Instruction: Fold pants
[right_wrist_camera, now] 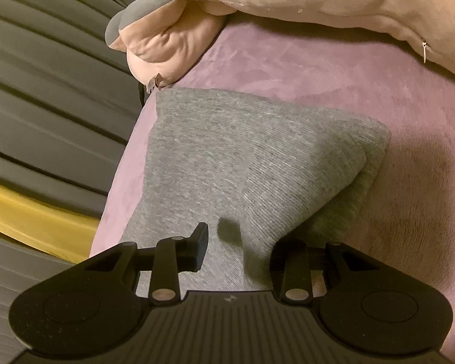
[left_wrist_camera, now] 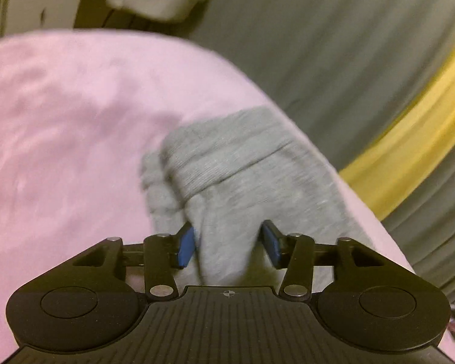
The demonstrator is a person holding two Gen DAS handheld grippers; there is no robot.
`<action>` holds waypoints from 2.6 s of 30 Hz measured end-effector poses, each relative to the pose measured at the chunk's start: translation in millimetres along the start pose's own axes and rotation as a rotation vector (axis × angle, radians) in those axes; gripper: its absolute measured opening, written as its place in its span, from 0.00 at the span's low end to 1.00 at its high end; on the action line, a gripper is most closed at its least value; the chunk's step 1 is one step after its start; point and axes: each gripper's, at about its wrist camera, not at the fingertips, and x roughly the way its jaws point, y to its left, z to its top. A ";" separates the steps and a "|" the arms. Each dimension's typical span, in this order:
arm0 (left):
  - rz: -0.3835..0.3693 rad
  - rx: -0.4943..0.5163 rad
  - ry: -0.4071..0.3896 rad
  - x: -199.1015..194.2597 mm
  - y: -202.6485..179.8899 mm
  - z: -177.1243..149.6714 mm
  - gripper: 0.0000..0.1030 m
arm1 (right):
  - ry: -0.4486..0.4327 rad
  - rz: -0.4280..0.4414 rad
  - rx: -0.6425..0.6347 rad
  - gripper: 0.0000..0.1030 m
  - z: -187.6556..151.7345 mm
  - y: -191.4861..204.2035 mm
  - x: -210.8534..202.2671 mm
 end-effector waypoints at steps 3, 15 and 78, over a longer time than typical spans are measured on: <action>-0.015 -0.020 -0.017 -5.9 7.3 -3.2 0.88 | 0.002 0.002 0.001 0.38 -1.3 1.0 -0.5; 0.002 -0.071 -0.046 -34.2 1.9 -5.4 0.93 | -0.018 -0.025 -0.077 0.12 -4.7 11.9 -0.4; 0.361 -0.013 -0.035 -42.5 -66.1 -81.7 0.97 | 0.955 0.278 -1.194 0.69 -287.6 381.1 204.7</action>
